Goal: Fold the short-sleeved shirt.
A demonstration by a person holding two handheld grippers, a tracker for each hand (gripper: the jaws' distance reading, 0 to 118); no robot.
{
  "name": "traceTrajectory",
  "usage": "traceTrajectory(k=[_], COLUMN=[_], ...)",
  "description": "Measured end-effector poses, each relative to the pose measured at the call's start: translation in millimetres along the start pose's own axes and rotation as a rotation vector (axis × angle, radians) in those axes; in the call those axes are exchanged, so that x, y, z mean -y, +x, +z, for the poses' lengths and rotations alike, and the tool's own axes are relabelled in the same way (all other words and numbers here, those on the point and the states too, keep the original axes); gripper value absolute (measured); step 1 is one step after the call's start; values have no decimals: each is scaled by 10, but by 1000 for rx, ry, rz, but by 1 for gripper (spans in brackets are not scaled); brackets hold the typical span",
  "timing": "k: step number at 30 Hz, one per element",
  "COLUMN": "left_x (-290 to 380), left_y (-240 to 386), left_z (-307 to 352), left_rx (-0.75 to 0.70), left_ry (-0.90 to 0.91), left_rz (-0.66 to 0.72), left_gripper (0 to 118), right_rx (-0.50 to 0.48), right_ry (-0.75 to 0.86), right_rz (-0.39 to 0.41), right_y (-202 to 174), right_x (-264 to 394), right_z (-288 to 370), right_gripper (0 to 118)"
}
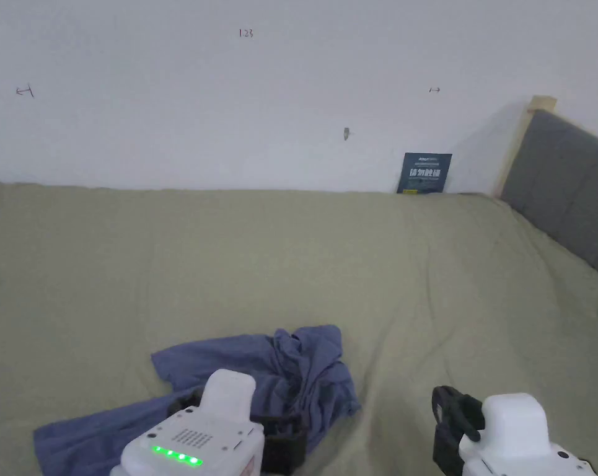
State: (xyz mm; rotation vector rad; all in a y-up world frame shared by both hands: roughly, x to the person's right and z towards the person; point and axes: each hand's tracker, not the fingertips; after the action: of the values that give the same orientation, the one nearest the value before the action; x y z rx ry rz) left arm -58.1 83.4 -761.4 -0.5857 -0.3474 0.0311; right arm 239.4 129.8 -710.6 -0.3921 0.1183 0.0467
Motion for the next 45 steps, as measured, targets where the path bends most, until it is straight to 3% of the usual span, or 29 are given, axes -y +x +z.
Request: traceTrajectory(k=[4,5,6,7,9,11,14,17,18,20,22,23,24,25,26,28,34,36,37,39,41,42,43,45], left_x=[355,427,501,536,585,591,577,347,298,269,128,103,90,43,51,29,38,15,-7,-83,-114,-126,-131,-89], left_y=[-432,-549,-667,-785,-1067,-1428,-1743,-2190,-2442,-2801,-2937,-3003,-3086,-2986,-3011,-3127,-3153,-3095,-3054,-3000,-2930,-2910,-2877,-2724], left_z=[790,889,1030,1118,1171,1227,1169,799,575,258,-90,-209,-345,-374,-471,-585,-932,-938,-915,-911,-842,-840,-854,-827], left_rx=[-39,-46,-60,-73,-190,-148,-206,-235,-183,-197,-299,-309,-282,-274,-282,-304,-296,-359,-409,-468,-403,-388,-367,-324], left_ry=[-46,-49,-44,-54,-61,-128,-155,-251,-357,-472,-525,-552,-587,-609,-643,-567,-674,-693,-701,-746,-741,-751,-756,-792], left_rz=[64,69,85,100,146,181,198,273,418,534,505,497,532,575,613,644,668,622,590,469,470,487,514,464], left_gripper=[113,89,23,0,0,0,0,0,0,0,0,9,35,92,118,118,114,95,75,62,50,26,13,12], right_rx=[-32,-32,-32,-37,-59,-70,-85,-90,-90,-89,-82,-77,-71,-64,-56,-42,-22,-23,-27,-34,-34,-36,-39,-44], right_ry=[-5,-4,1,5,5,8,3,-7,-11,-19,-27,-33,-39,-45,-53,-70,-111,-116,-122,-125,-119,-116,-114,-112], right_rz=[-19,-14,-10,-12,-25,-13,4,8,10,8,6,2,-3,-5,-3,-1,-32,-37,-39,-37,-32,-37,-47,-64], right_y=[-241,-311,-396,-468,-589,-696,-810,-867,-874,-872,-857,-832,-809,-783,-759,-694,-585,-577,-574,-569,-559,-544,-532,-512], right_x=[56,67,75,76,73,84,82,84,84,90,102,108,117,129,139,168,257,277,280,291,293,294,299,316], right_z=[101,126,157,188,235,266,271,224,207,175,137,121,96,68,40,-18,-152,-171,-175,-169,-167,-166,-163,-160], right_gripper=[6,6,6,6,6,6,6,6,6,6,6,6,6,6,6,6,6,6,6,6,6,6,6,6])
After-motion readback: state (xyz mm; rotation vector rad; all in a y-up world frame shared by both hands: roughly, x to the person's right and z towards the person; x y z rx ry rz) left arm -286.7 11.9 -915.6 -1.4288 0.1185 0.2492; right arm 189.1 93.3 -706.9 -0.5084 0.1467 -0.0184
